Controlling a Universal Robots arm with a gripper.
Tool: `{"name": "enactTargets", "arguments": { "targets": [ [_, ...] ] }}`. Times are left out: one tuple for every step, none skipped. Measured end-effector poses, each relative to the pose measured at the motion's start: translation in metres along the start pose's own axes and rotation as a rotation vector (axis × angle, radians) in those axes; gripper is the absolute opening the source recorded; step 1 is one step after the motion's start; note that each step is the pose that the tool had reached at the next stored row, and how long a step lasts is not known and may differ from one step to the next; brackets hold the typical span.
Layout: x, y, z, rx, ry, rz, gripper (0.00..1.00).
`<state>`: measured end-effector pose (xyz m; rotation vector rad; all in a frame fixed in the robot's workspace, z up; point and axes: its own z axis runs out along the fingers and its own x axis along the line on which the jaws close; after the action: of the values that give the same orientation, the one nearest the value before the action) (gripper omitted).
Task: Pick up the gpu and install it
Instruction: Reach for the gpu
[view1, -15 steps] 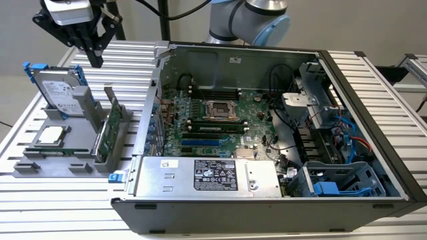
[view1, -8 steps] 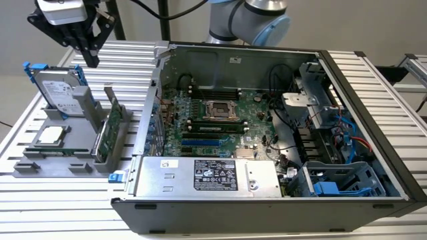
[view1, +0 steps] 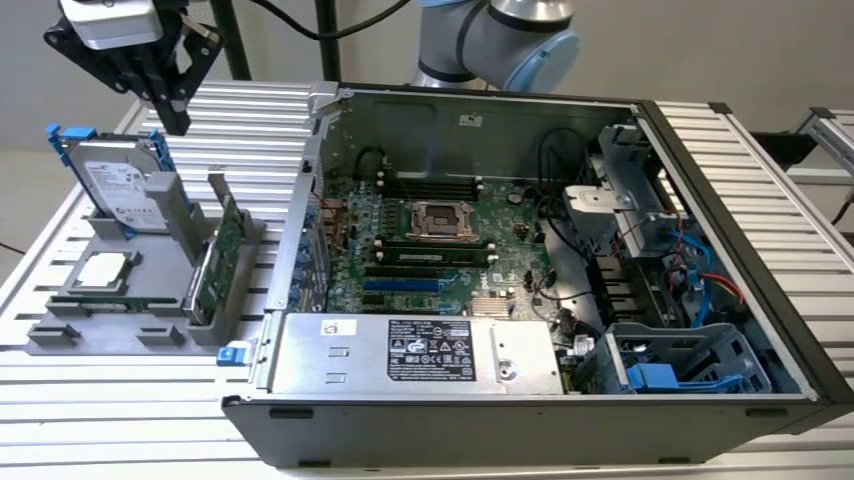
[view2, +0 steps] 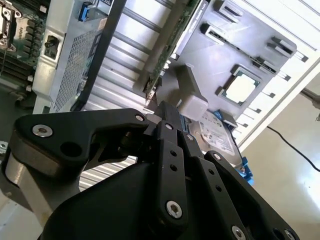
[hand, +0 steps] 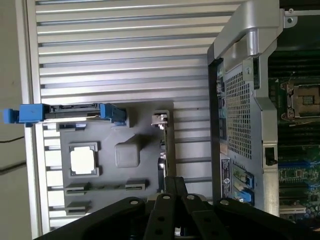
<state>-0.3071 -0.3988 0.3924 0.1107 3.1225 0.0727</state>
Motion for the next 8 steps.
{"name": "enactTargets", "arguments": {
  "targets": [
    [0.0008,0.0000,0.0000,0.0000,0.0001,0.000,0.00],
    [0.0014,-0.0001,0.0000,0.0000,0.0001,0.000,0.00],
    [0.0022,-0.0001,0.0000,0.0000,0.0002,0.000,0.00],
    [0.0029,-0.0002,0.0000,0.0000,0.0002,0.000,0.00],
    [0.0036,-0.0002,0.0000,0.0000,0.0002,0.000,0.00],
    [0.0042,-0.0003,0.0000,0.0000,0.0002,0.000,0.00],
    [0.0045,-0.0003,-0.0001,0.0000,0.0003,0.000,0.00],
    [0.0045,-0.0003,0.0000,0.0000,0.0002,0.000,0.00]
  ]
}}
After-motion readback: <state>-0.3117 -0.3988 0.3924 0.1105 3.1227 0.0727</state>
